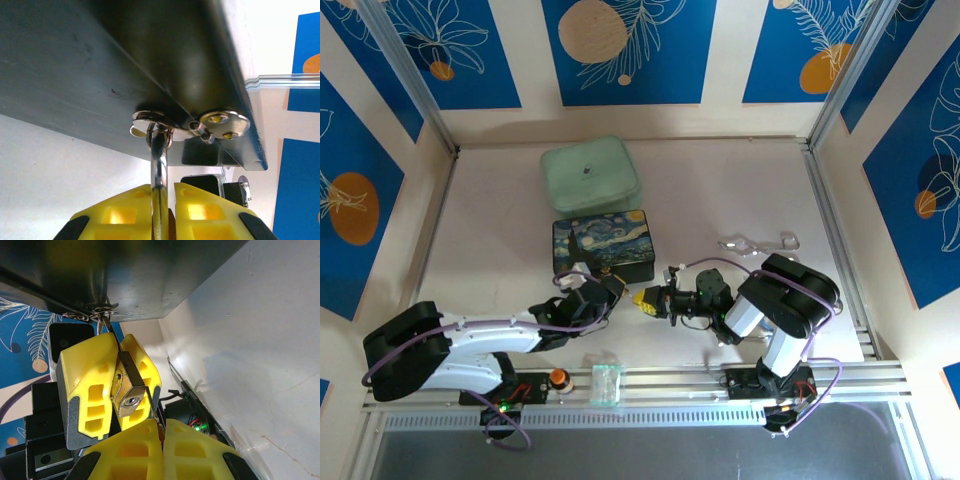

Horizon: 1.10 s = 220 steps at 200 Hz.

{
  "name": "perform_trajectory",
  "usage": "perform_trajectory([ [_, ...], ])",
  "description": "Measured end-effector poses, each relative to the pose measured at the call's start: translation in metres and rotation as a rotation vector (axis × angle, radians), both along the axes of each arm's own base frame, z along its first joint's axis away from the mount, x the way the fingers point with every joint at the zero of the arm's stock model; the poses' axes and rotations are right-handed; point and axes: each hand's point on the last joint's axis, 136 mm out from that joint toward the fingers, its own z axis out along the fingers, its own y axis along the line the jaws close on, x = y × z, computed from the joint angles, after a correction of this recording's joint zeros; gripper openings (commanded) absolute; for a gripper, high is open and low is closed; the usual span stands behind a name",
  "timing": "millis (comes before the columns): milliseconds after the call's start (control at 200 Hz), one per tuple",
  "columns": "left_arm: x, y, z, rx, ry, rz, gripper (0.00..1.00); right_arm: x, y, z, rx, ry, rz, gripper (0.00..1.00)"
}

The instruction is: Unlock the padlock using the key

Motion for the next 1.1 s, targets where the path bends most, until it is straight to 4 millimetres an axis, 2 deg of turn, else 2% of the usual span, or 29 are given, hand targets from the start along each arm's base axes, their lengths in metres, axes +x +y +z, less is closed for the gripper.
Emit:
perform_trajectory([
  [1101,0.0006,0.0002,-0.0017,0.023,0.007,0.001,0.00,0.0006,0.0017,0.0010,-0.002,-0.004,-0.008,0.00],
])
